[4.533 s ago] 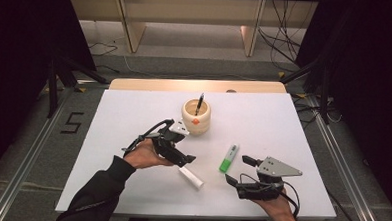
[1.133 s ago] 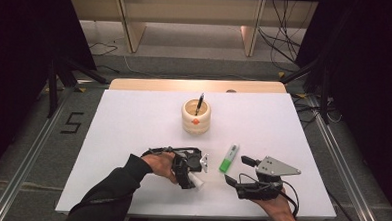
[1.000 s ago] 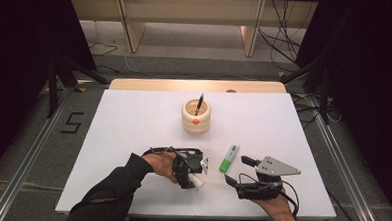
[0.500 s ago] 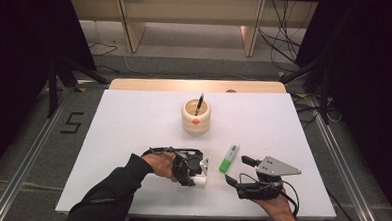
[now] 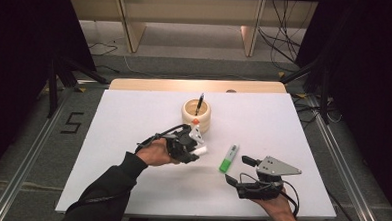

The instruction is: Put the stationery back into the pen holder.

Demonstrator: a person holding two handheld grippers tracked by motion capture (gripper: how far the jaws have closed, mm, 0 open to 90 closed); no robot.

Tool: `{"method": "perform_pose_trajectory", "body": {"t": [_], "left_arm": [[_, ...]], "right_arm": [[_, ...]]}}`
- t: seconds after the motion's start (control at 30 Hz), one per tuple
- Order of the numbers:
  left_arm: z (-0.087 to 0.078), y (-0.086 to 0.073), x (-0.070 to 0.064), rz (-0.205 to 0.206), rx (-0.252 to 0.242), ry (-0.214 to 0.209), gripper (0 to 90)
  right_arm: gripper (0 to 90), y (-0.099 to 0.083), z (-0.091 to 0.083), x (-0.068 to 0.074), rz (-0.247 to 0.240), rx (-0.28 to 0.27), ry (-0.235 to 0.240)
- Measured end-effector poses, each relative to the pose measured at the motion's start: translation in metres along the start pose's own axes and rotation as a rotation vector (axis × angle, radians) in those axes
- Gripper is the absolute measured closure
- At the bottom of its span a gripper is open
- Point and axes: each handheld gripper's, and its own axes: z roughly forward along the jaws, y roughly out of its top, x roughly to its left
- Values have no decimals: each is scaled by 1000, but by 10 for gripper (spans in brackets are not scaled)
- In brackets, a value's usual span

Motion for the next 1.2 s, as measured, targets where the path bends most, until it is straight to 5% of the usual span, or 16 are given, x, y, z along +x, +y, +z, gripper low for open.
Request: {"method": "perform_pose_trajectory", "body": {"t": [0.17, 0.3, 0.77, 0.97, 1.2], "left_arm": [[-11, -1, 12, -129, -136, 84, 692], [-19, -3, 19, -201, -224, 113, 691], [-37, 5, 47, -365, -419, 206, 691], [-36, 11, 62, -425, -466, 223, 691], [-29, 17, 71, -443, -462, 247, 692]], "right_arm": [[170, 0, 0, 0, 2, 2, -4], [170, 0, 0, 0, 4, -2, -4], [170, 0, -1, -1, 11, -5, -11], [170, 0, -2, -2, 13, -11, -8], [170, 0, -2, -2, 15, -10, -7]]}}
